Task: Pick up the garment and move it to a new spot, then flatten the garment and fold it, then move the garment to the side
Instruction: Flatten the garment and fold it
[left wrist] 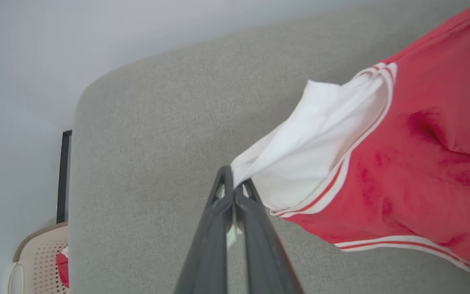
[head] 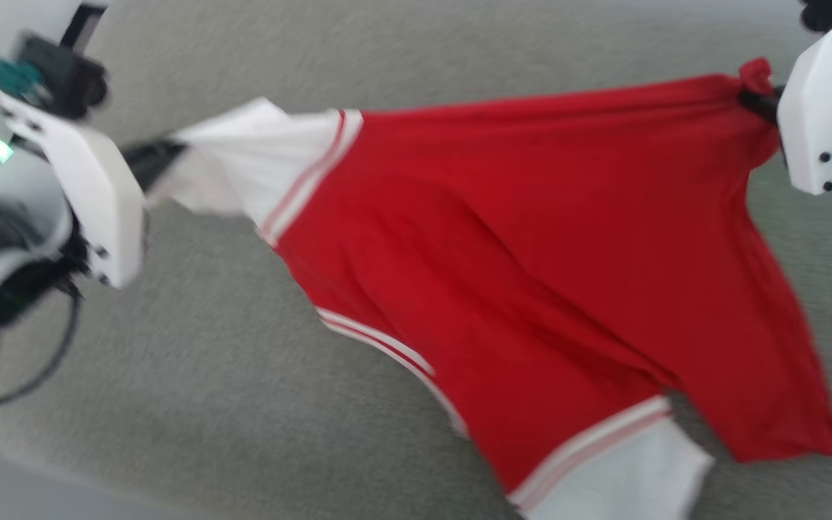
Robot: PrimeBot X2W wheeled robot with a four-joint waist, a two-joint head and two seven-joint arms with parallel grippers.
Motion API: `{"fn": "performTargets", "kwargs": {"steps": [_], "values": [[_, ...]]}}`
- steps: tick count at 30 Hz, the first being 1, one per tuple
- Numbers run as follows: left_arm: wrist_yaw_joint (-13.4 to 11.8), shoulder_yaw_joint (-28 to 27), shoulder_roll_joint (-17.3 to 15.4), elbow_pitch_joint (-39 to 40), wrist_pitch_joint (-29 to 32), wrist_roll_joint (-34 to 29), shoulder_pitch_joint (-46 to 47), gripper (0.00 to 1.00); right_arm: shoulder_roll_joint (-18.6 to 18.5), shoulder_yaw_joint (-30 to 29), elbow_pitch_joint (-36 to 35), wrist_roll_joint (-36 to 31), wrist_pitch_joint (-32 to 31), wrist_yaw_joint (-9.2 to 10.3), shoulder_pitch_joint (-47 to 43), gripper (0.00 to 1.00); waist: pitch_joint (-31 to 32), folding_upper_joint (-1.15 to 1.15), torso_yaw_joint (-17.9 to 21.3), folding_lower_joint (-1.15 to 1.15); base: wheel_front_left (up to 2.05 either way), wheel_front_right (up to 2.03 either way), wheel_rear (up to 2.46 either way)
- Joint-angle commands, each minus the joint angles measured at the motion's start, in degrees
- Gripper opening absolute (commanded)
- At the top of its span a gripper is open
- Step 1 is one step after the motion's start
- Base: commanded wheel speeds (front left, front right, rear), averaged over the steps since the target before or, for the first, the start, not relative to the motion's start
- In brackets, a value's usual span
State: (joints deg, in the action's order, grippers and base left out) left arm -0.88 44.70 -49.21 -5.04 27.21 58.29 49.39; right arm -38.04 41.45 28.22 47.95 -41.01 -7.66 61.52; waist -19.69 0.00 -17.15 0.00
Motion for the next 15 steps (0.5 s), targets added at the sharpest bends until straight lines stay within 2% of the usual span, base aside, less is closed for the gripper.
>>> {"fn": "performTargets", "kwargs": {"steps": [1,3,7,12,15], "values": [[-0.5,-0.74,-1.56,-0.53,1.05,-0.77,1.75,0.0,-0.94,-1.35,-0.72,0.03,0.57,0.32,-1.08,0.0,3.19,0.0,3.42,0.0,0.0,0.0,0.0],[-0.45,-1.65,-3.07,-1.38,3.21,-1.23,4.98,0.0,-0.97,-4.84,-3.21,0.09,1.19,0.33,-2.51,0.0,5.24,0.0,5.76,0.0,0.0,0.0,0.0],[0.31,-2.2,-3.85,-2.84,5.11,-2.05,8.69,0.0,-0.95,-8.98,-7.13,-1.24,0.37,0.34,-4.14,0.0,7.34,0.0,8.43,0.0,0.0,0.0,0.0],[1.48,-2.23,-2.91,-4.63,6.66,-3.21,13.14,0.0,-0.39,-14.5,-12.39,-3.6,-1.79,0.33,-5.54,0.0,8.57,0.0,10.4,0.0,0.0,0.0,0.0],[2.46,-1.94,-1.29,-6.65,7.02,-4.07,15.75,0.0,0.84,-17.61,-14.5,-5.31,-3.1,0.33,-6.11,0.0,8.58,0.0,10.99,0.0,0.0,0.0,0.0]]}}
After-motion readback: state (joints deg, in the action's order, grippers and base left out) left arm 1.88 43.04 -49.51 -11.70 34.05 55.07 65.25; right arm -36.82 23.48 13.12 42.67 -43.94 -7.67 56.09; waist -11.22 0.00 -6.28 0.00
